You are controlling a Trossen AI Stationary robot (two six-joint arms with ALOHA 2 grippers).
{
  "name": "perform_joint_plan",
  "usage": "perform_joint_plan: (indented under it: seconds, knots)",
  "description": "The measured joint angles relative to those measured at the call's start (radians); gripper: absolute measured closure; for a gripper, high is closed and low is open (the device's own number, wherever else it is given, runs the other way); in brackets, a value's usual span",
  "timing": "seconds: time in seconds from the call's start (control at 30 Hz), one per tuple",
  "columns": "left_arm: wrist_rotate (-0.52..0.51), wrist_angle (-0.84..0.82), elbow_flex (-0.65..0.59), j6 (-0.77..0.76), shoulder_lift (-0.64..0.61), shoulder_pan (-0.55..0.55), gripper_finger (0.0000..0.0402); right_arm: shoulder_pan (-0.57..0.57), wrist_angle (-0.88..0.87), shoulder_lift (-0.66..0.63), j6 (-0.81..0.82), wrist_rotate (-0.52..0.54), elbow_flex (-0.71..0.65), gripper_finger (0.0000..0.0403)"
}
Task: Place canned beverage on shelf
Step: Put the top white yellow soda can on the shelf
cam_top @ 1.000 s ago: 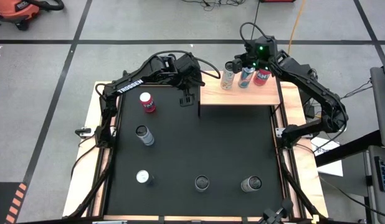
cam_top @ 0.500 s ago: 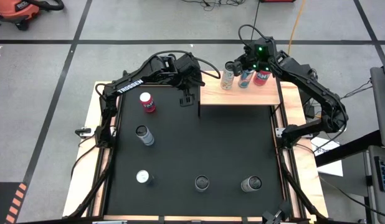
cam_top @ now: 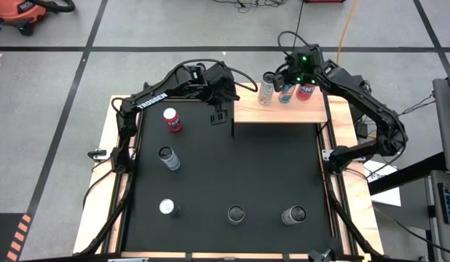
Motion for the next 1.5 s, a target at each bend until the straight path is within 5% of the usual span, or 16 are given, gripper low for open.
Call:
perform_joint_plan:
  seconds: [1.5]
  knots:
    - [0.0,0.0,0.0,-0.002,0.0,0.0,0.0042,0.065,-0.128,-0.098,-0.007,-0.023,0.0,0.0403]
